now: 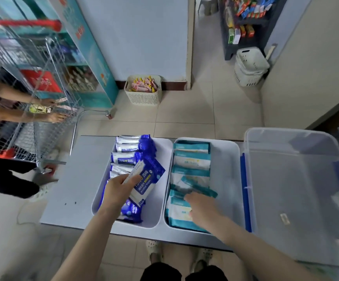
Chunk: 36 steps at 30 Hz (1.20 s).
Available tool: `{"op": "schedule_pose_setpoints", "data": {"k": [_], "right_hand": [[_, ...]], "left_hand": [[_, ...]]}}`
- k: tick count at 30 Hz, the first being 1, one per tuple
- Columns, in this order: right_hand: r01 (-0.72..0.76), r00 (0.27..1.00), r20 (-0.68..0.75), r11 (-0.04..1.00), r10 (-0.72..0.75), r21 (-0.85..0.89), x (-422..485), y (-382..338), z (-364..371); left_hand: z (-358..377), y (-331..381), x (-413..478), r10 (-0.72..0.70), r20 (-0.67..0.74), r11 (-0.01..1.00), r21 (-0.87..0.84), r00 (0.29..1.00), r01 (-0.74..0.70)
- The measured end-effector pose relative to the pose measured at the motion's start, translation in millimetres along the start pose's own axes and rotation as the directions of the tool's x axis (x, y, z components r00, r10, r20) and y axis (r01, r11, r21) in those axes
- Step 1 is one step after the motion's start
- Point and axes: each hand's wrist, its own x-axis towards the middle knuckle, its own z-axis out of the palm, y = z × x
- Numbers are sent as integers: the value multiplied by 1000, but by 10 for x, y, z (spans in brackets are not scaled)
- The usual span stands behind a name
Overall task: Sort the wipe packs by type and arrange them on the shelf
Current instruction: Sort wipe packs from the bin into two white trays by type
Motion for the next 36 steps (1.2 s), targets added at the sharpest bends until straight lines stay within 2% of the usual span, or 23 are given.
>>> {"op": "schedule_pose_setpoints", "data": {"k": [6, 9, 11, 14, 15, 17, 18, 19, 20, 24, 27, 29, 30, 33, 35, 36], "right_hand": [[-64, 997, -44, 996, 67, 54, 75, -23, -65], [-68, 993, -83, 990, 78, 121, 127, -109, -175], [-52, 986, -149, 990, 72, 132, 186, -227, -235], [-26, 973, -224, 992, 53, 122, 289, -465, -257], [-17, 970, -236, 990, 50, 141, 325, -541, -237], [-13, 969, -241, 982, 59, 189, 374, -689, -186], [-20, 970, -232, 979, 67, 202, 394, -759, -159], [-24, 974, -217, 978, 70, 209, 417, -820, -124], [-29, 977, -201, 976, 73, 215, 440, -878, -91], [-79, 979, -162, 962, 125, 263, 503, -1047, 11], [-129, 969, -171, 955, 178, 268, 510, -1121, 53], [-145, 963, -183, 953, 197, 266, 502, -1144, 71], [-149, 960, -191, 951, 204, 270, 494, -1146, 81], [-168, 929, -259, 927, 263, 337, 448, -1152, 72], [-183, 899, -306, 902, 315, 392, 429, -1161, 52], [-186, 886, -321, 892, 333, 412, 428, -1166, 41]], "left_hand": [[-417, -241, 205, -39, 69, 996, 88, 997, 33], [-614, -265, 337, 23, 143, 981, 187, 989, -50], [-761, -230, 437, 90, 250, 952, 264, 964, -157], [-965, -232, 658, 41, 450, 914, 343, 892, -215], [-995, -270, 747, 23, 493, 868, 422, 870, -262], [-976, -384, 903, 41, 542, 628, 639, 839, -444], [-942, -457, 954, 81, 559, 508, 689, 825, -517], [-908, -529, 980, 130, 573, 446, 695, 809, -564], [-881, -596, 995, 180, 581, 439, 675, 794, -593], [-893, -755, 1011, 309, 547, 528, 581, 778, -619], [-949, -839, 982, 267, 596, 544, 555, 757, -629], [-991, -862, 961, 262, 578, 578, 548, 773, -605], [-1014, -856, 957, 296, 517, 622, 534, 803, -573], [-1085, -796, 1041, 398, 178, 789, 433, 900, -435], [-1109, -749, 1201, 298, 72, 871, 388, 952, -302], [-1101, -734, 1290, 213, 97, 885, 402, 972, -234]]}}
